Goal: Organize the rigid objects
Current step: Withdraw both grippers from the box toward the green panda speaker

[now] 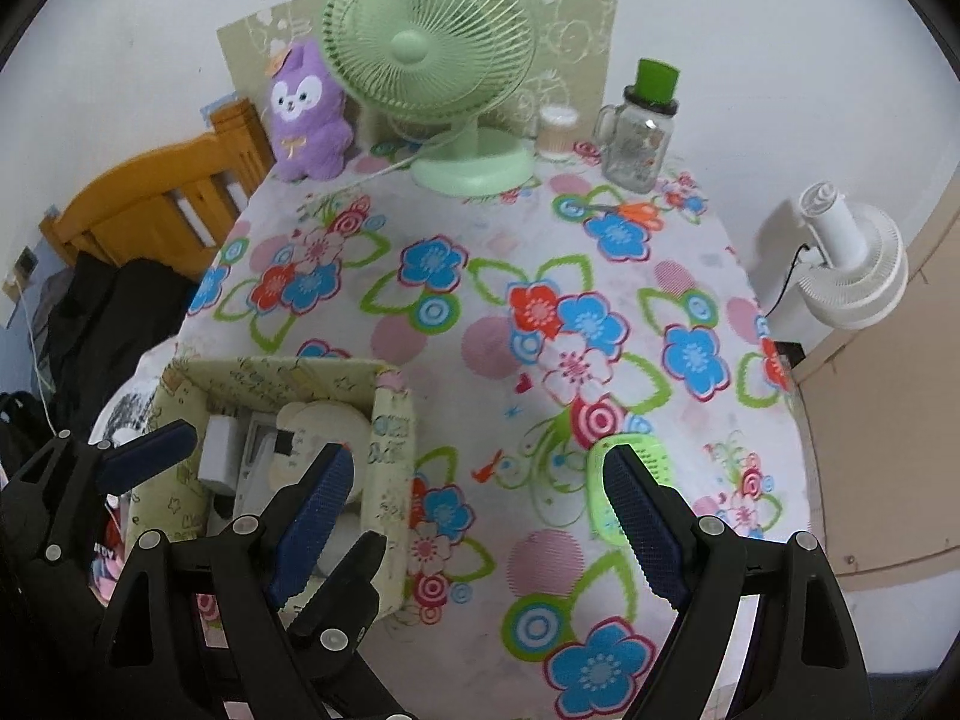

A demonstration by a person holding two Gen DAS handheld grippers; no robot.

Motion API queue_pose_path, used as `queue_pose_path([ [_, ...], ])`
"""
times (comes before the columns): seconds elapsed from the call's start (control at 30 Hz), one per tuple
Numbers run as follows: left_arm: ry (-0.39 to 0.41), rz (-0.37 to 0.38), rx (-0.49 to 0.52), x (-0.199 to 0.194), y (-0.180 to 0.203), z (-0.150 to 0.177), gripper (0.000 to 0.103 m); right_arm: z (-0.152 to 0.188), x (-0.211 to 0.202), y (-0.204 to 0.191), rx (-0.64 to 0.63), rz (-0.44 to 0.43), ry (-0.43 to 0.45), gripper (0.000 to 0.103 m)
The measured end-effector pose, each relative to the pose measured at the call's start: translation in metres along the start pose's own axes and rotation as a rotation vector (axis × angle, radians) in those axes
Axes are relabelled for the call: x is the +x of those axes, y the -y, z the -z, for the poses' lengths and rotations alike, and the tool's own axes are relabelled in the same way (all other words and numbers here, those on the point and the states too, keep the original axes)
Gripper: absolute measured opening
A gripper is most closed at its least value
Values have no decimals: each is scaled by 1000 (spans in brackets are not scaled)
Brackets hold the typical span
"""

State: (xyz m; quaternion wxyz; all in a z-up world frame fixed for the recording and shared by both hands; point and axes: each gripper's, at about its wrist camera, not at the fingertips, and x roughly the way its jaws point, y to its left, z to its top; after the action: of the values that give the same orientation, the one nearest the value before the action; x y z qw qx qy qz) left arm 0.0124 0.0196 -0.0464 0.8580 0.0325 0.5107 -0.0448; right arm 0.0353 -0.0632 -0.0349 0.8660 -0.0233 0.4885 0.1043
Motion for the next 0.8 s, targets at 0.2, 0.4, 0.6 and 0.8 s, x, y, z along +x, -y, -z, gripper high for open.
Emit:
queue_pose_path([
  [0.2,35,-9,2,-12,15,-9,100,-4,-16,17,5,3,40,88],
  [0.4,54,-11,-15,-21,28,-15,100,-7,-29,32,-4,-4,69,88],
  [0.6,65,-21,-29,-26,43,-18,100,-6,-38,49,-13,-12,83,88],
  [0.8,68,-24,-44,-28,59,-20,100,-4,-42,66,-22,-19,83,88],
])
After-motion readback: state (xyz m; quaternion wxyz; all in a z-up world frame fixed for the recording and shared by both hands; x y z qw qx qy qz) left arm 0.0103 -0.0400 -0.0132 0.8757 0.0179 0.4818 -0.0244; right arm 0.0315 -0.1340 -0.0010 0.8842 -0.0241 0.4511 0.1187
